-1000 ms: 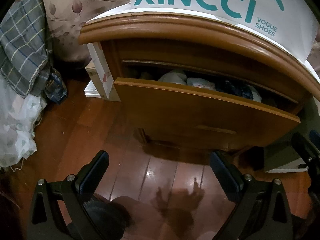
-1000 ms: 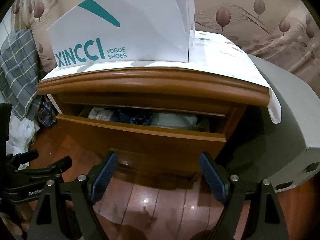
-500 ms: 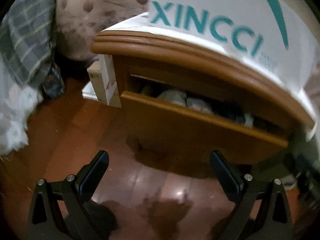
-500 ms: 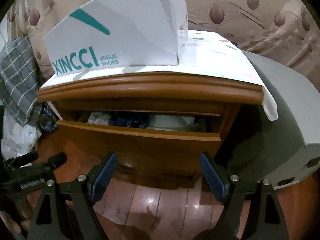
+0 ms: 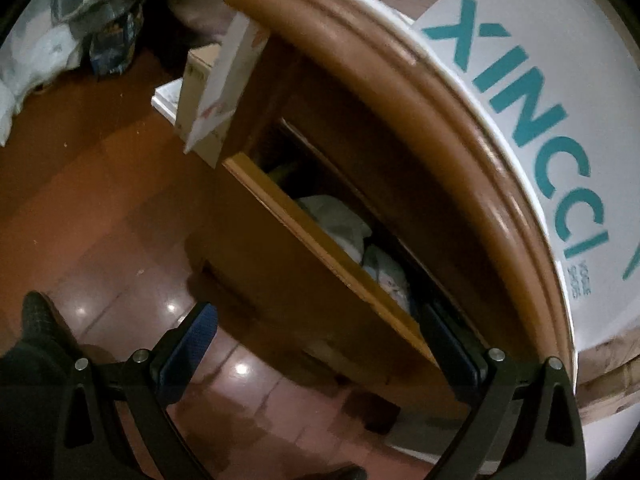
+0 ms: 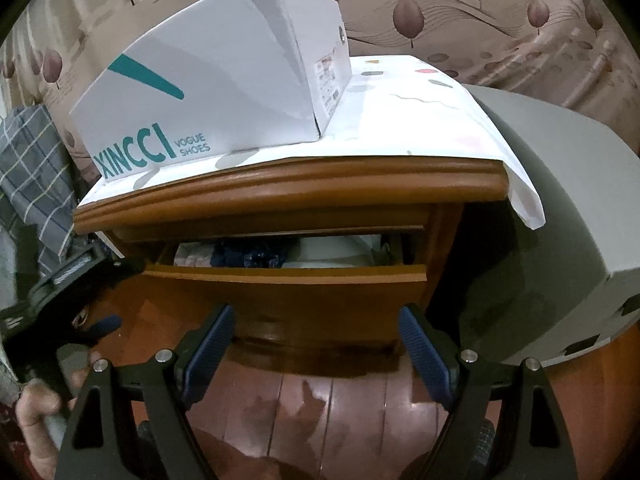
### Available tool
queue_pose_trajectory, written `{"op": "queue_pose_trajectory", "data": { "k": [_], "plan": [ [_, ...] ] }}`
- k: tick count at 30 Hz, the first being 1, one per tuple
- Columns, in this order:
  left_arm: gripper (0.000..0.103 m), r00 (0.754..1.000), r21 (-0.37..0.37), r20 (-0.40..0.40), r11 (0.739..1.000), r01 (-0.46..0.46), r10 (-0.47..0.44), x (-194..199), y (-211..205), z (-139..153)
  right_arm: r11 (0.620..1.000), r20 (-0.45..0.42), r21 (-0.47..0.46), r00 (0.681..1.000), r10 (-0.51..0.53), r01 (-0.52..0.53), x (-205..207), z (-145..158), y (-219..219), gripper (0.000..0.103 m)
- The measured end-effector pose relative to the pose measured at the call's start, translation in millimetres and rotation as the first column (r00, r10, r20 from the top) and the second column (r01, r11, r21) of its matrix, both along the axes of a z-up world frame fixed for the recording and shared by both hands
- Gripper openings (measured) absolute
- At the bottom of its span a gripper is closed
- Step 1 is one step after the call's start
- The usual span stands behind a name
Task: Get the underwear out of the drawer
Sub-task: 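Hook the drawer front with the left tool and pull it open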
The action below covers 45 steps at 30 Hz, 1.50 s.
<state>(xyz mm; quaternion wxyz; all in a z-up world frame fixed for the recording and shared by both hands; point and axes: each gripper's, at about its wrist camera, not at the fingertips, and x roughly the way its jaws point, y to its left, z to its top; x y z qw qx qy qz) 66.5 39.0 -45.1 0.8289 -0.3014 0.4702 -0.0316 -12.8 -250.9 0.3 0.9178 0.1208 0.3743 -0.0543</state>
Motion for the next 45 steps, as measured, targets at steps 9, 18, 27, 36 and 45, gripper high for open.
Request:
{"op": "queue_pose_trajectory", "data": {
  "k": [9,18,27,36,45],
  "plan": [
    [0.100,0.995,-0.039,-0.059,0.995,-0.087,0.084,15,-7,-20,0.999,-0.032,0.037,0.999,0.008,-0.006,4,-6,-3,0.086],
    [0.103,0.979,-0.073,-0.134,0.984,-0.165,0.154,34,-7,-43,0.999,-0.034,0.034,0.999,0.015,-0.014,4,-7,-1,0.086],
    [0.103,0.964,-0.142,-0.226,0.975,-0.173,0.139,53,-2,-62,0.999,-0.041,0.037,0.999,0.001,0.001,5,-7,-5,0.086],
    [0.103,0.967,-0.083,-0.209,0.983,-0.164,0.144,26,3,-52,0.999,-0.043,0.040,0.999,-0.010,0.012,4,-6,-8,0.086],
    [0.103,0.966,-0.043,-0.227,0.990,-0.137,0.124,-7,13,-46,0.999,-0.047,0.031,0.999,-0.007,0.009,2,-7,-6,0.086]
  ]
}}
